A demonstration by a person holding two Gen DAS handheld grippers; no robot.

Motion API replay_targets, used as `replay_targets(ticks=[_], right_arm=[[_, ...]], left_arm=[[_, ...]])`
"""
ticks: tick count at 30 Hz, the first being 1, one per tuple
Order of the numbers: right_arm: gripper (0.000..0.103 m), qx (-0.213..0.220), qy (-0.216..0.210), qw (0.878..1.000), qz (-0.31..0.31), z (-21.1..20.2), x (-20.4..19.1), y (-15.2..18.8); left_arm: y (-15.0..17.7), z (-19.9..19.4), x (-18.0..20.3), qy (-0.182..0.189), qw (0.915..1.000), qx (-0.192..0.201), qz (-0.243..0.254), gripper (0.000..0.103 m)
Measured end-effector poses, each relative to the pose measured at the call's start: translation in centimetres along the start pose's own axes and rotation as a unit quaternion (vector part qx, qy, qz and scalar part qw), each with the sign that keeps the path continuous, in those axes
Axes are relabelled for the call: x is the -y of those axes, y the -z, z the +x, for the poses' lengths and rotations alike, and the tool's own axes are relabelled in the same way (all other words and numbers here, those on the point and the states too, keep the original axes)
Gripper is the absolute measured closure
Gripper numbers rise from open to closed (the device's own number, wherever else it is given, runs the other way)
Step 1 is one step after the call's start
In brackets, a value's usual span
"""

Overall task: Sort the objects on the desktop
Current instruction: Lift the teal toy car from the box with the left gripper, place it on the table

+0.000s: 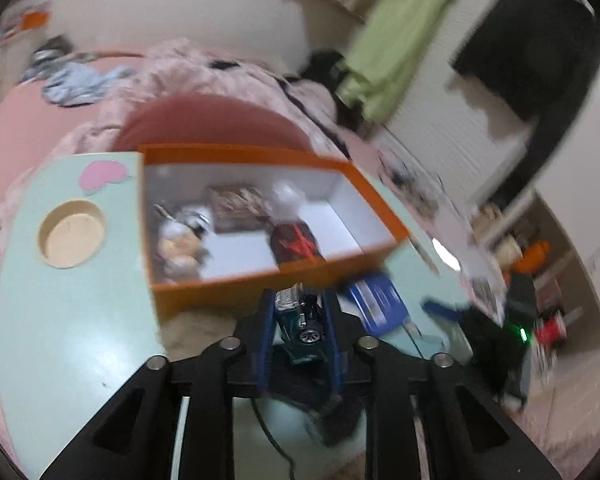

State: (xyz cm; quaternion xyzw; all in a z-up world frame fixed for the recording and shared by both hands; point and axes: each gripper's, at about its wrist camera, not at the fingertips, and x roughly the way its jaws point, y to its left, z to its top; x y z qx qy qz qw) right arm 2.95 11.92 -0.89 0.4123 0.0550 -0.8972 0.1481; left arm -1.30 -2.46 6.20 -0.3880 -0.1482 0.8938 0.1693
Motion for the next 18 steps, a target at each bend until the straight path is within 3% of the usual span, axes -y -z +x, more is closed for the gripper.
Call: replay_targets(ticks=[3, 6, 11, 18], right_arm=[[0.000, 0.000, 0.000, 1.000, 0.000, 0.0, 0.0, 0.0], [0.000, 0.000, 0.000, 1.000, 0.000, 0.0, 0.0, 0.0], [0.000, 0.000, 0.000, 1.000, 0.000, 0.1, 0.0, 0.0], [0.000, 0.000, 0.000, 1.000, 0.000, 0.1, 0.0, 0.0]], left_arm=[[-0.1, -1.1, 0.0, 0.009, 0.9997, 0.023, 0.000, 0.044], [0.4, -2.7, 0.3, 0.012, 0.9991, 0.037, 0.016, 0.025], [2.9, -3.1, -0.4, -0.096, 0.9945, 0.025, 0.034, 0.024], [7.4, -0.3, -1.5, -0.130, 0.9909, -0.008, 0.033, 0.020]])
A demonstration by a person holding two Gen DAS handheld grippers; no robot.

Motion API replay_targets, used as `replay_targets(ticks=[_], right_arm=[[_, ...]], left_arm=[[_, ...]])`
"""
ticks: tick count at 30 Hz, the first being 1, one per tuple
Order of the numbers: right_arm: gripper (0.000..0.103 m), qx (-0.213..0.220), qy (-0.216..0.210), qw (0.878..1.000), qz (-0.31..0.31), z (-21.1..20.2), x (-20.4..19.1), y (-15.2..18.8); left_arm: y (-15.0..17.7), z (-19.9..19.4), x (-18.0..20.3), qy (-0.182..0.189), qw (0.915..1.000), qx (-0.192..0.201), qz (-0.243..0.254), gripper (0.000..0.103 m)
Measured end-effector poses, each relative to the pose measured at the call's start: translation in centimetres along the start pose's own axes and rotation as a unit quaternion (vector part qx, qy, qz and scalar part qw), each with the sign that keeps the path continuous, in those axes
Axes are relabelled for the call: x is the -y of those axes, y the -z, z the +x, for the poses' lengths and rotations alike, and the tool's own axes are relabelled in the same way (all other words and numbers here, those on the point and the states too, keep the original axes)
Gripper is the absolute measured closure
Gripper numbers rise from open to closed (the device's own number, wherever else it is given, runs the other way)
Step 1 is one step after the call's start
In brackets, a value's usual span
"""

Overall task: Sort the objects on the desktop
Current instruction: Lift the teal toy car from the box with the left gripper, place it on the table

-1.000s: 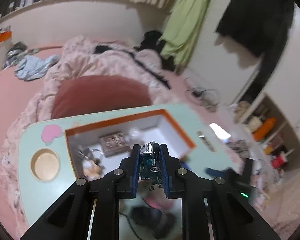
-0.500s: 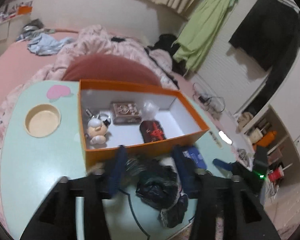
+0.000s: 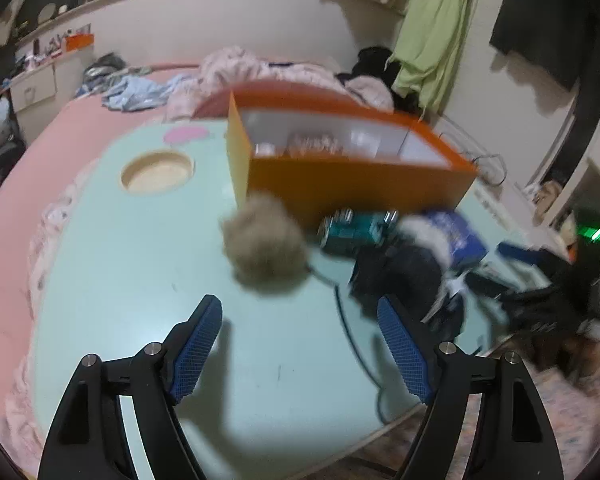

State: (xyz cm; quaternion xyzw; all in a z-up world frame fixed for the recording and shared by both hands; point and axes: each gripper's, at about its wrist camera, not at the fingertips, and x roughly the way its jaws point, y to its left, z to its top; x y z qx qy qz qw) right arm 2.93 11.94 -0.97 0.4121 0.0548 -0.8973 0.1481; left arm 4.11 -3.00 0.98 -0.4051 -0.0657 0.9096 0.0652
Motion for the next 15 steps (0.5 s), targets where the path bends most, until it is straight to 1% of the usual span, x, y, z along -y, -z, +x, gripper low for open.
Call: replay_targets(ticks=[1, 3, 4, 6, 8, 10, 12, 13, 14, 15], right_arm=[[0.000, 0.000, 0.000, 1.000, 0.000, 0.0, 0.0, 0.0], [0.000, 0.000, 0.002, 1.000, -0.001, 0.0, 0.0, 0.0], [0.000, 0.001, 0.002, 1.000, 0.000, 0.0, 0.0, 0.0], [0.000, 0.001, 0.002, 1.000, 0.001, -0.1, 0.1, -0.2], [0.000, 0.000, 0.003, 1.000, 0.001, -0.2, 0.1, -0.3], [0.001, 0.000, 0.003, 1.000, 0.001, -0.3, 0.1, -0.3], [0.008, 0.001, 0.002, 1.000, -0.016, -0.8, -0.7, -0.4], [0.017, 0.004, 0.003, 0.999, -0.032, -1.2, -1.5, -0.5], [0.021, 0.010, 0.000, 0.999, -0.052, -1.5, -2.3, -0.8], [0.021, 0.015, -0.006, 0.998, -0.065, -1.9, -2.8, -0.9]], left_arm=[[0.4, 0.1, 0.6, -0.017, 0.9994, 0.021, 0.022, 0.018], [1.4, 0.9, 2.4, -0.054, 0.9957, 0.025, 0.071, 0.004], [1.7, 1.2, 3.1, -0.065, 0.9936, 0.026, 0.088, 0.001], [2.0, 1.3, 3.7, -0.049, 0.9933, 0.028, 0.101, 0.000], [2.1, 1.3, 3.5, -0.046, 0.9937, 0.028, 0.098, 0.000], [2.2, 1.2, 3.0, -0.053, 0.9940, 0.032, 0.090, 0.000], [2.3, 1.1, 2.9, -0.058, 0.9940, 0.034, 0.086, 0.000], [2.3, 1.0, 2.9, -0.059, 0.9940, 0.034, 0.086, 0.000], [2.3, 1.1, 3.0, -0.059, 0.9939, 0.034, 0.086, 0.000], [2.4, 1.1, 3.1, -0.059, 0.9939, 0.034, 0.086, 0.000]])
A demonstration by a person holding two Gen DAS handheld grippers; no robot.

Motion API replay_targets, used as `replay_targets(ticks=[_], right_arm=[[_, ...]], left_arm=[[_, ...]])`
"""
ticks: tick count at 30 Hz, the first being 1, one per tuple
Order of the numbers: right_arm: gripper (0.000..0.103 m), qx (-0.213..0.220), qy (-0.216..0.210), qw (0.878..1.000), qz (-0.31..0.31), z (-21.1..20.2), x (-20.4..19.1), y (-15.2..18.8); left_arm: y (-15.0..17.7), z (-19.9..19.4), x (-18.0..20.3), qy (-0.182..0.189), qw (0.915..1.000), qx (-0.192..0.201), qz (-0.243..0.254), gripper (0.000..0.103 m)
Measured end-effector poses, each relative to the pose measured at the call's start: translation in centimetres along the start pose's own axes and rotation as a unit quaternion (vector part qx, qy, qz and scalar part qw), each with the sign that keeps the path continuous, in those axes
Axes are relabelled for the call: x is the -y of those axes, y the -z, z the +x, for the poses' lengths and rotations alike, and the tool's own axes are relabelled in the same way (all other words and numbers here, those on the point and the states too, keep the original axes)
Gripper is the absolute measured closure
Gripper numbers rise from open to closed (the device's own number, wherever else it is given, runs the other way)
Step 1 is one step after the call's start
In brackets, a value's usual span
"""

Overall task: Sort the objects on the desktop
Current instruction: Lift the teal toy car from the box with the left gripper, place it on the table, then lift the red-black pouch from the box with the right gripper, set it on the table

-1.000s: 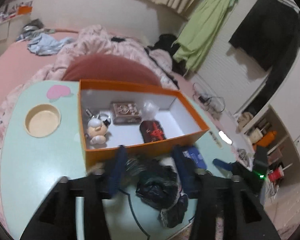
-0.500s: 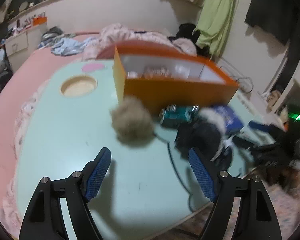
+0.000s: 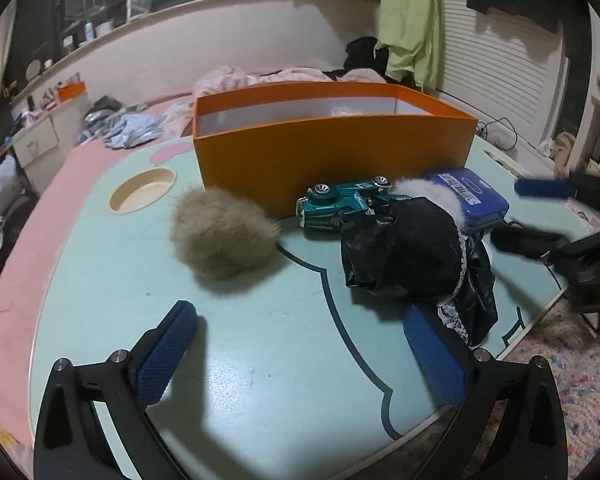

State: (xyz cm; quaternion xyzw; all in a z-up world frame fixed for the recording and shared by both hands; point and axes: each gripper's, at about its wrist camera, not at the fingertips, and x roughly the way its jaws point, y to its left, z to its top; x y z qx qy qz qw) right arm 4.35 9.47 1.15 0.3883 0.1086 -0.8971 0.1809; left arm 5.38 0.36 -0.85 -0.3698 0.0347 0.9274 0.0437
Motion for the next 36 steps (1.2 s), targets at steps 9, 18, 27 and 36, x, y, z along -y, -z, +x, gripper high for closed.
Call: replay_targets(ticks=[9, 18, 27, 36], right_arm=[[0.021, -0.051, -0.122, 0.988, 0.076, 0.6, -0.2, -13.0], [0.053, -0.226, -0.048, 0.970, 0.081, 12.3, -0.1, -15.6], [0.062, -0.160, -0.095, 0.977, 0.103, 10.0, 1.1, -16.4], [0.062, -0.080, -0.147, 0.982, 0.084, -0.4, 2.4, -13.0]], left_arm=[[-0.3, 0.0, 0.3, 0.002, 1.0000, 0.002, 0.000, 0.000], [-0.4, 0.0, 0.3, 0.008, 1.0000, 0.006, 0.001, 0.000], [-0.4, -0.1, 0.0, 0.009, 0.9999, 0.007, 0.001, 0.000], [-0.5, 0.0, 0.0, 0.010, 0.9999, 0.008, 0.002, 0.000]])
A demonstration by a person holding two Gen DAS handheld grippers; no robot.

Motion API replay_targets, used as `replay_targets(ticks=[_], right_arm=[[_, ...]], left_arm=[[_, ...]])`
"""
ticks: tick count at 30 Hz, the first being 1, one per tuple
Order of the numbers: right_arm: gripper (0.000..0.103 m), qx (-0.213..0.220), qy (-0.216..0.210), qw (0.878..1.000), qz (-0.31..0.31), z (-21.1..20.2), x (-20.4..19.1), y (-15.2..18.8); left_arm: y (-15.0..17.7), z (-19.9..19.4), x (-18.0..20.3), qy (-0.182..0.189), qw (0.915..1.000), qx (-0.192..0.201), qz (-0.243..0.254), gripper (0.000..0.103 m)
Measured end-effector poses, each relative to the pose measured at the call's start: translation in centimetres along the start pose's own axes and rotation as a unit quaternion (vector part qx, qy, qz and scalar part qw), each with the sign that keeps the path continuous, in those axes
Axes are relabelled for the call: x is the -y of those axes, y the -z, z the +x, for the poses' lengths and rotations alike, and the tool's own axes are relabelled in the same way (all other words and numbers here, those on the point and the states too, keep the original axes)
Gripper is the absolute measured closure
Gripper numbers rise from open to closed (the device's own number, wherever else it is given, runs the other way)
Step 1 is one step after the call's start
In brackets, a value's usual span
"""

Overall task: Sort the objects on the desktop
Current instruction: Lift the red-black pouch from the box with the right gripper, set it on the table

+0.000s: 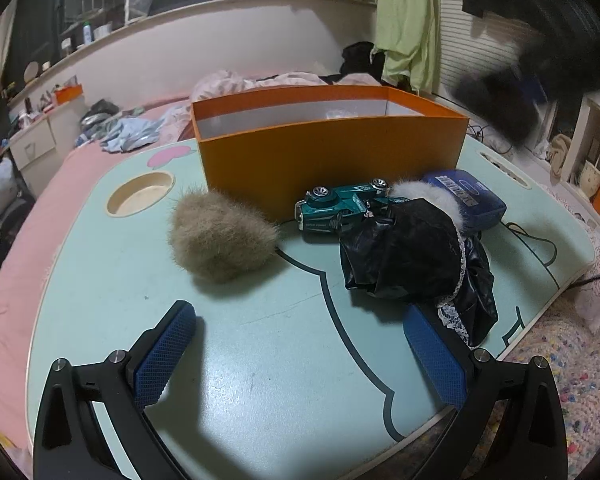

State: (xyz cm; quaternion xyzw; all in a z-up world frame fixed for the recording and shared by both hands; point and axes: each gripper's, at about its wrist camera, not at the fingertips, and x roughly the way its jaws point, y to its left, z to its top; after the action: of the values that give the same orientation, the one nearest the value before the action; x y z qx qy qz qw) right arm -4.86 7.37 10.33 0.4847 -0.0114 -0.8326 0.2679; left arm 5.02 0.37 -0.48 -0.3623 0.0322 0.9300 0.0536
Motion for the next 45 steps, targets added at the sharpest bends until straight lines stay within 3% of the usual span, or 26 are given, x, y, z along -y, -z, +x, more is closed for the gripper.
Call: replay_targets(ticks=[5, 9, 12, 15, 16, 17, 20, 25, 29, 31, 34, 38, 45], right_arm=[[0.062, -0.080, -0.001, 0.996, 0.047, 3.7, 2.1, 6.3], [0.062, -0.101, 0.006, 0.994, 0.049, 5.2, 1.5, 7.8], [0.062, -0.062, 0.002, 0.997, 0.052, 4.5, 1.1, 7.3], [0.042, 0.005, -0.022, 0.998, 0.065, 2.1, 1.5, 7.4], [0.035, 0.025, -0.006, 0.998, 0.061, 1.4, 1.7, 7.7], [0.035, 0.033, 0.010, 0.998, 0.053, 1.2, 1.7, 8.1], [0.035, 0.047, 0.071, 0.996, 0.018, 0.9, 2.0, 10.2], [0.035, 0.072, 0.119, 0.990, -0.002, 1.5, 3.8, 13.3], [0.034, 0.083, 0.155, 0.984, -0.018, 2.3, 4.3, 13.9], [0.033, 0.098, 0.147, 0.984, -0.024, 2.6, 4.3, 13.8], [0.016, 0.104, 0.143, 0.984, -0.028, 3.0, 4.5, 13.7], [0.006, 0.109, 0.132, 0.984, -0.040, 3.2, 4.7, 14.0], [0.001, 0.109, 0.132, 0.985, -0.039, 2.8, 5.0, 15.0]], left_arm=[[-0.1, 0.1, 0.0, 0.000, 1.0000, 0.000, 0.000, 0.000], [-0.2, 0.1, 0.0, 0.000, 1.0000, 0.000, 0.000, 0.000], [-0.2, 0.1, 0.0, 0.000, 1.0000, 0.000, 0.000, 0.000], [-0.2, 0.1, 0.0, 0.000, 1.0000, -0.001, 0.000, 0.000], [-0.2, 0.1, 0.0, 0.000, 1.0000, -0.001, 0.000, 0.000], [-0.2, 0.1, 0.0, 0.000, 1.0000, -0.001, 0.000, 0.000], [-0.2, 0.1, 0.0, -0.001, 1.0000, -0.001, 0.000, 0.000], [-0.3, 0.1, 0.0, -0.001, 1.0000, -0.001, 0.000, 0.000], [-0.4, 0.2, 0.0, -0.001, 1.0000, -0.001, 0.001, 0.000], [-0.4, 0.2, 0.0, -0.001, 1.0000, -0.002, 0.002, 0.000], [-0.3, 0.1, 0.0, -0.001, 1.0000, -0.002, 0.002, 0.000], [-0.4, 0.2, -0.1, -0.002, 1.0000, -0.003, 0.002, 0.000], [-2.3, -2.1, -1.5, 0.006, 0.9996, 0.013, -0.023, 0.000]])
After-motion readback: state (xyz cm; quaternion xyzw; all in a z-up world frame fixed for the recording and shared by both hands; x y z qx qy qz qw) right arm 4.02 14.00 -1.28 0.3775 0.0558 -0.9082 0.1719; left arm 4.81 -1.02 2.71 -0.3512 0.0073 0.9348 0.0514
